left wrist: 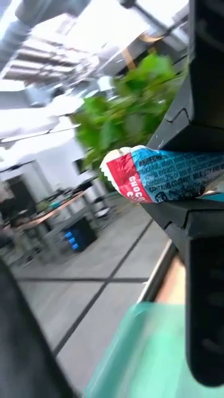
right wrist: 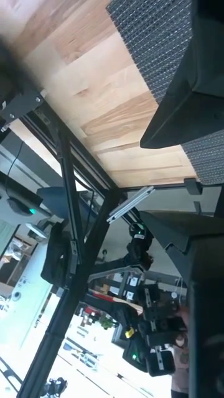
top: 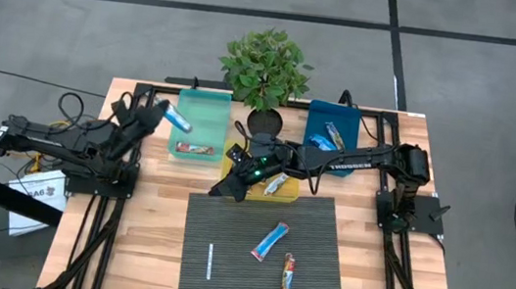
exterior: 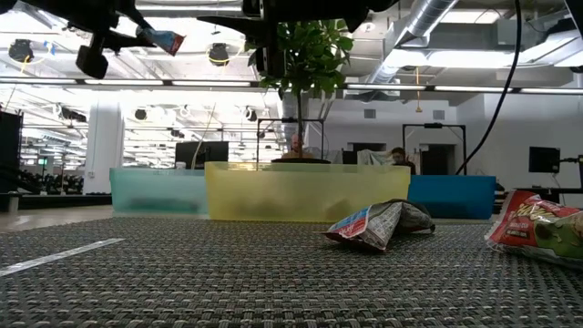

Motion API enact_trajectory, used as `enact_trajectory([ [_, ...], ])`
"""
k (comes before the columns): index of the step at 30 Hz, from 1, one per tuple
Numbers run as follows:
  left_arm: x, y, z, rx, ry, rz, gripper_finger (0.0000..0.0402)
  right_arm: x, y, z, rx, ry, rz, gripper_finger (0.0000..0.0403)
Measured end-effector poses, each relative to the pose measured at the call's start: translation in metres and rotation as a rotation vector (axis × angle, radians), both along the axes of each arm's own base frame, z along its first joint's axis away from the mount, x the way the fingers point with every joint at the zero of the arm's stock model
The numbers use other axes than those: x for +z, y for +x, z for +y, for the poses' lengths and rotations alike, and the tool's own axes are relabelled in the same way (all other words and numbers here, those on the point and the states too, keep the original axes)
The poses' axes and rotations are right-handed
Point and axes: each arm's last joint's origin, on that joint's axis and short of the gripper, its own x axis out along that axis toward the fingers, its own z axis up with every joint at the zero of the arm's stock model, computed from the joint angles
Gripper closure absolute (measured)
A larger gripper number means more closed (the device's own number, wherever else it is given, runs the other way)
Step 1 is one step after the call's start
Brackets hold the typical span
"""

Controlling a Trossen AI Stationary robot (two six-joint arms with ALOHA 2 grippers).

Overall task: Pick and place Granola Bars by type
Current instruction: Put the red granola bar into the green bin

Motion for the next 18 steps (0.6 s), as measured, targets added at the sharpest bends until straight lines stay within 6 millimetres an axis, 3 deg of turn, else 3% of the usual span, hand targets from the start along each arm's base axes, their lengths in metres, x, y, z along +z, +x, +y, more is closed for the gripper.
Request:
enact_trajectory([
  [8, -0.005, 0.002, 0.002, 0.179, -0.073, -0.069, 0.0325, 0.000, 0.000, 0.000, -0.009, 0.027, 0.018, 0.0243],
  [18, -0.033, 0.010, 0.002, 0.248, -0.181, -0.085, 0.0324, 0.000, 0.000, 0.000, -0.014, 0.044, 0.028, 0.0244],
])
